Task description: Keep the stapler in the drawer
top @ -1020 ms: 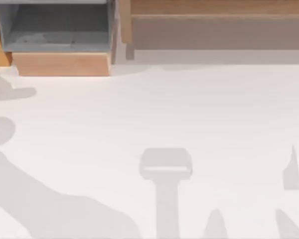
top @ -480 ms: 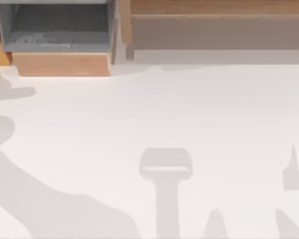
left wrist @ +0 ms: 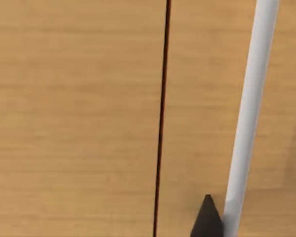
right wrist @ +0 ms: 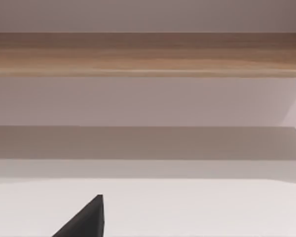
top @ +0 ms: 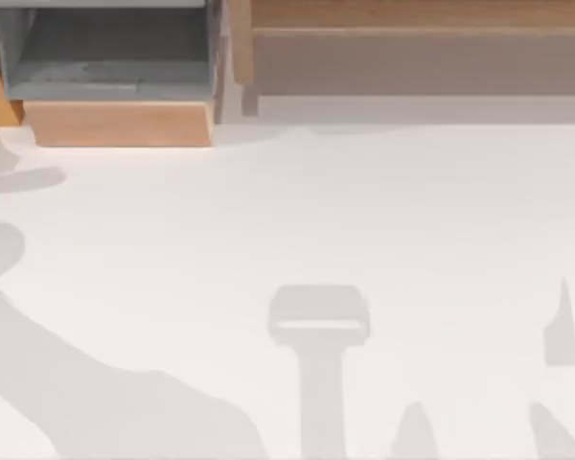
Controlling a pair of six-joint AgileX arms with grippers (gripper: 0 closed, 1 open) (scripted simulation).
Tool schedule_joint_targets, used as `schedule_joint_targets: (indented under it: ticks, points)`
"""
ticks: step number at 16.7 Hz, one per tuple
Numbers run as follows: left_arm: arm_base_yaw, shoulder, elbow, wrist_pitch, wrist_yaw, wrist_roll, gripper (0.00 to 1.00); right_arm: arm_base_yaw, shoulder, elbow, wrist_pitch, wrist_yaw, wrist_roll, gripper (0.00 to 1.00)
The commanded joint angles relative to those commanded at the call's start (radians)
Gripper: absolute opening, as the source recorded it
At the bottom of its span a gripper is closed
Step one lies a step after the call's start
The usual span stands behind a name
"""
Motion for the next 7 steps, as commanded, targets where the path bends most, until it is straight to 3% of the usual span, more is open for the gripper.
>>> schedule_joint_targets:
  ticks: [2,7]
  points:
    - [0.0,0.0,0.0,0.0,0.0,0.0,1.0,0.0,0.0,0.0,0.0,0.0,0.0,1.0]
    - [0.0,0.0,0.0,0.0,0.0,0.0,1.0,0.0,0.0,0.0,0.0,0.0,0.0,1.0]
